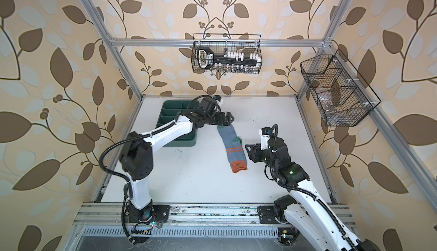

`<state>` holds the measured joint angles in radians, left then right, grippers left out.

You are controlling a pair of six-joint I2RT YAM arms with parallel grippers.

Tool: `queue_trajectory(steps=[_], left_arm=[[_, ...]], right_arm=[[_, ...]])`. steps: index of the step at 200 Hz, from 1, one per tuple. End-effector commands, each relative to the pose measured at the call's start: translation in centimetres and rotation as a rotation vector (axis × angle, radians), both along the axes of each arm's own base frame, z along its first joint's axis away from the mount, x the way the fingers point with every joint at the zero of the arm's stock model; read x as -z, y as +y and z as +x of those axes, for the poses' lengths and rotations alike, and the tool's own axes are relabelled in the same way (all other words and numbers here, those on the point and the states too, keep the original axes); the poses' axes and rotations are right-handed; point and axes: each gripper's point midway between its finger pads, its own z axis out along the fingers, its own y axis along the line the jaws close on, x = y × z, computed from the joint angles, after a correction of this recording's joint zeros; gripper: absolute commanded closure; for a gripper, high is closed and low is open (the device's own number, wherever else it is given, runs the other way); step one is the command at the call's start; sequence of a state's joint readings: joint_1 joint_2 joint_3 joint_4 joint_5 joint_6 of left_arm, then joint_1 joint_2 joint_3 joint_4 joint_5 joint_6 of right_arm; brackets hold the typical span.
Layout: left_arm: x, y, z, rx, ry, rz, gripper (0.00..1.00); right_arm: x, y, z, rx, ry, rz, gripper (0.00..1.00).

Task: Roll the socks
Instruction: 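Release the green toe with the left gripper and lift away while right gripper holds cuff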

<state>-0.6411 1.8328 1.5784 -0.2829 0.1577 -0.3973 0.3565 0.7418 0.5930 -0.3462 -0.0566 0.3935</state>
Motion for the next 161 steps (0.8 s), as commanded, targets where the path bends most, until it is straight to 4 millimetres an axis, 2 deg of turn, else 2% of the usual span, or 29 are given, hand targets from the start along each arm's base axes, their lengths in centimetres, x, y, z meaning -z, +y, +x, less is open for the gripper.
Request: queue_trajectory(steps=[1, 15, 33, 36, 44, 63, 81, 95, 114, 142, 161], left_arm=[[-4.3, 2.4, -3.4, 0.026, -0.072, -0.007, 0.01], [-4.5, 4.1, -5.2, 0.000, -0.065, -0.017, 0.01], [-3.2, 6.0, -7.5, -0.009, -0.046, -0.005, 0.01], [-3.9, 6.5, -8.0, -0.012, -0.062, -0.013, 0.01], [-3.5, 7.3, -8.7, -0.022, -0.066, -0.001, 0.01], [-2.9, 9.0, -9.4, -0.044, -0.112, 0.044, 0.01], [-2.2, 11.1, -9.3, -0.107, -0.145, 0.130, 0.01], [-2.0, 12.5, -9.0, -0.150, -0.187, 0.177, 0.01], [-2.2, 12.9, -9.0, -0.143, -0.217, 0.203, 0.01], [-4.0, 12.5, -9.5, -0.135, -0.182, 0.173, 0.03], [-5.2, 13.0, -10.0, -0.161, -0.113, 0.185, 0.07]], right_arm=[[2.3, -2.6, 0.8, 0.163, 0.075, -0.047, 0.35], [4.1, -2.2, 1.0, 0.160, 0.172, -0.024, 0.35], [6.8, -1.3, 1.2, 0.125, 0.299, -0.008, 0.35], [7.2, -1.1, 1.2, 0.113, 0.321, -0.006, 0.35], [8.2, -0.4, 1.2, 0.075, 0.375, -0.003, 0.34], [10.5, 0.8, 0.9, 0.007, 0.488, -0.005, 0.32], [12.0, 1.7, 0.4, -0.042, 0.576, 0.010, 0.31], [12.4, 2.5, 0.0, -0.081, 0.615, 0.039, 0.29], [12.6, 2.6, -0.1, -0.105, 0.671, 0.021, 0.29], [11.1, 1.9, 0.9, -0.077, 0.729, -0.059, 0.30], [10.3, 1.4, 1.5, -0.004, 0.736, -0.057, 0.32]])
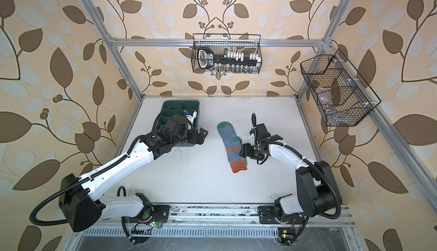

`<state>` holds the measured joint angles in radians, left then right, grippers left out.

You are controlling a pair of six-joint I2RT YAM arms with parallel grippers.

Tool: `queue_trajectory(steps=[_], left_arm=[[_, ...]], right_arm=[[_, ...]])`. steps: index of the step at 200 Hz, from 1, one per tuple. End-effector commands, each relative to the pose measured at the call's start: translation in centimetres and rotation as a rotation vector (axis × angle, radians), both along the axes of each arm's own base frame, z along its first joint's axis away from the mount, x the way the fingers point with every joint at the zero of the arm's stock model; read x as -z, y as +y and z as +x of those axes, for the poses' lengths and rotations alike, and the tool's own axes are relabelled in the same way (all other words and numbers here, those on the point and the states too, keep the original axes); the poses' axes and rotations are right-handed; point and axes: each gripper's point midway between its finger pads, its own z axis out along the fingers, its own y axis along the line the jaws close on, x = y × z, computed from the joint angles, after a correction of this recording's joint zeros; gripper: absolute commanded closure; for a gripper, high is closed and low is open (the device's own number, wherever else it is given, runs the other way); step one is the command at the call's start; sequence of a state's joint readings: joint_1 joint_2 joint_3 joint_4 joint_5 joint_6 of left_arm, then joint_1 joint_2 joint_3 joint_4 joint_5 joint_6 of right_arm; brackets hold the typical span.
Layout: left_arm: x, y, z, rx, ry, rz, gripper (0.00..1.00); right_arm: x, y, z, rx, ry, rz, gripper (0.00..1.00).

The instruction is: Roll the socks

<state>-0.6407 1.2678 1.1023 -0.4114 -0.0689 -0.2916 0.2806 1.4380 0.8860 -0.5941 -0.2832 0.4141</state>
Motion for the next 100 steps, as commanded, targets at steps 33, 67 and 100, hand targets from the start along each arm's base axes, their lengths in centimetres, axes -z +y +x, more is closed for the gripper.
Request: queue_trajectory(steps=[33, 67, 100], left_arm=[[-0.9, 3.0, -2.1, -0.124, 0.120, 0.039, 0.11], [-1.7, 1.0, -4.9, -0.038, 0.140, -0.208, 0.12], [-0.3, -0.1, -6.7, 0.024, 0.215, -0.288, 0.13]], right_arm=[[-0.7, -2.0, 0.7, 0.098, -0.069, -0.180, 0.35], [-2.2, 0.0, 1.1, 0.088, -0.186, -0.189, 0.34], [-1.0, 0.5, 0.2, 0.099, -0.178, -0.138, 0.34]])
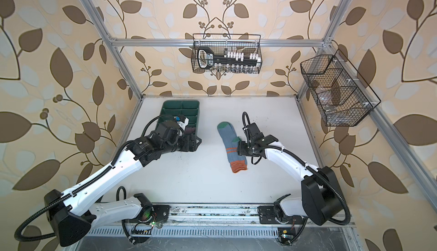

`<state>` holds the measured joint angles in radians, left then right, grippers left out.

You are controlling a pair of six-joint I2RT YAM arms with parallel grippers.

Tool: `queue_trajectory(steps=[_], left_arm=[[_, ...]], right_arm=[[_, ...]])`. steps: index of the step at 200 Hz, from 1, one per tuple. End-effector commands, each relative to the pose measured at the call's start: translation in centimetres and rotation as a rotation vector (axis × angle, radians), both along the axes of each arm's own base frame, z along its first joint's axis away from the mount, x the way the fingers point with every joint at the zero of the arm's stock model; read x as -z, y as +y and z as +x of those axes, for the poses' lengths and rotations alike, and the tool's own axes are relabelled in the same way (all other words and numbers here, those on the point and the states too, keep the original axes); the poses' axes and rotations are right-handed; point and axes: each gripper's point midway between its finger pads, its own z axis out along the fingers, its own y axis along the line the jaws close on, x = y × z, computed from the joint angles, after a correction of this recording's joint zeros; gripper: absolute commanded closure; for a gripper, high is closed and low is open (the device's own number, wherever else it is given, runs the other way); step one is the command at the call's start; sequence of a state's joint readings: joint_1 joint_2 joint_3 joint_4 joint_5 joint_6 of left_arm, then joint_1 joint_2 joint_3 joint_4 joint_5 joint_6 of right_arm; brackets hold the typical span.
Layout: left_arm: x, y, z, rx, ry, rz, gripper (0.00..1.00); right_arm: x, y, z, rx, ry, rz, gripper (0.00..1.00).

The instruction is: Roll the socks

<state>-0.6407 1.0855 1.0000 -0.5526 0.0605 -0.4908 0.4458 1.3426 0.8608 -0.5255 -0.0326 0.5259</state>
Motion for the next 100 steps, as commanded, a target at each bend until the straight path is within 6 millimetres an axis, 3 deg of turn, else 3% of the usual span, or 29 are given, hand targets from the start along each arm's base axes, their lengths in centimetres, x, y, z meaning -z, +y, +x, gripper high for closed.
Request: queue_trajectory(steps=[1, 48, 100], left_arm=[[-1.1, -1.7, -1.0, 0.040, 0.026, -0.138, 0.13], [2.3, -0.6, -1.8, -0.018, 0.104, -0.120, 0.14], [2.8, 0.4, -1.9, -0.049, 0.095, -0.083, 0.15]], right_arm=[[1.1, -0.8, -0.3, 0.058, -0.006, -0.008, 0.34], [1.5, -0.9, -1.2, 0.040, 0.021, -0.016, 0.34], [4.4, -2.1, -1.5, 0.070, 0.089, -0.016, 0.36]])
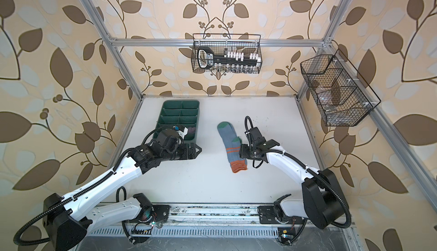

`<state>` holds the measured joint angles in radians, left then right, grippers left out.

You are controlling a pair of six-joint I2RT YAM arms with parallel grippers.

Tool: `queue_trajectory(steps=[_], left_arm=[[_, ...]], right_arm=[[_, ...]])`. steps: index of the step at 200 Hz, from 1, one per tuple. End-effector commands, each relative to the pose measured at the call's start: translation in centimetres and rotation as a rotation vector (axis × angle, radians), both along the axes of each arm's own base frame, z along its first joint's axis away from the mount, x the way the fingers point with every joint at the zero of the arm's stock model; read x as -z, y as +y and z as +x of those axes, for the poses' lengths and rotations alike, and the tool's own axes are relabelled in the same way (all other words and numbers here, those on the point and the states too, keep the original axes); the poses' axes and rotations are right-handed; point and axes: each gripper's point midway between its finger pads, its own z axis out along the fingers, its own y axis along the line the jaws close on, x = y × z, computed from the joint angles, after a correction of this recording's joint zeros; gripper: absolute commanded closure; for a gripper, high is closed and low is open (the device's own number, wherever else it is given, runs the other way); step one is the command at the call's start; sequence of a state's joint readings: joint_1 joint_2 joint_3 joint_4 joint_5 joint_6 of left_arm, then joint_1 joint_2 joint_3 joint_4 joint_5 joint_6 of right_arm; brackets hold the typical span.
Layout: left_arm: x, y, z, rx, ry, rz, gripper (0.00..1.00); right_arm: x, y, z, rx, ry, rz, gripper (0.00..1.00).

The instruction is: Roll the socks

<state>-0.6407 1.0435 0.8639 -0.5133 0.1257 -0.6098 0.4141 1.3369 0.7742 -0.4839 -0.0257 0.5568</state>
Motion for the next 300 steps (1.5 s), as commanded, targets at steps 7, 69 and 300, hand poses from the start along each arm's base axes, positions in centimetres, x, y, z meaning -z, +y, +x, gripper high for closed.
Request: queue_trajectory(steps=[7, 69, 300], left_arm=[[-1.0, 0.3, 0.1, -0.014, -0.038, -0.014, 0.16], [-1.2, -1.1, 1.1, 0.056, -0.075, 0.000, 0.26], [-7.0, -2.6, -3.6, 0.730, -0.883, 0.185, 0.19]], right_arm=[[2.2, -0.5, -0.5, 0.006, 0.053, -0.007, 0.38], [5.6, -0.3, -2.3, -0.056, 0.153, -0.026, 0.55], [-5.7, 5.8, -9.2, -1.430, -0.553, -0.526, 0.43]])
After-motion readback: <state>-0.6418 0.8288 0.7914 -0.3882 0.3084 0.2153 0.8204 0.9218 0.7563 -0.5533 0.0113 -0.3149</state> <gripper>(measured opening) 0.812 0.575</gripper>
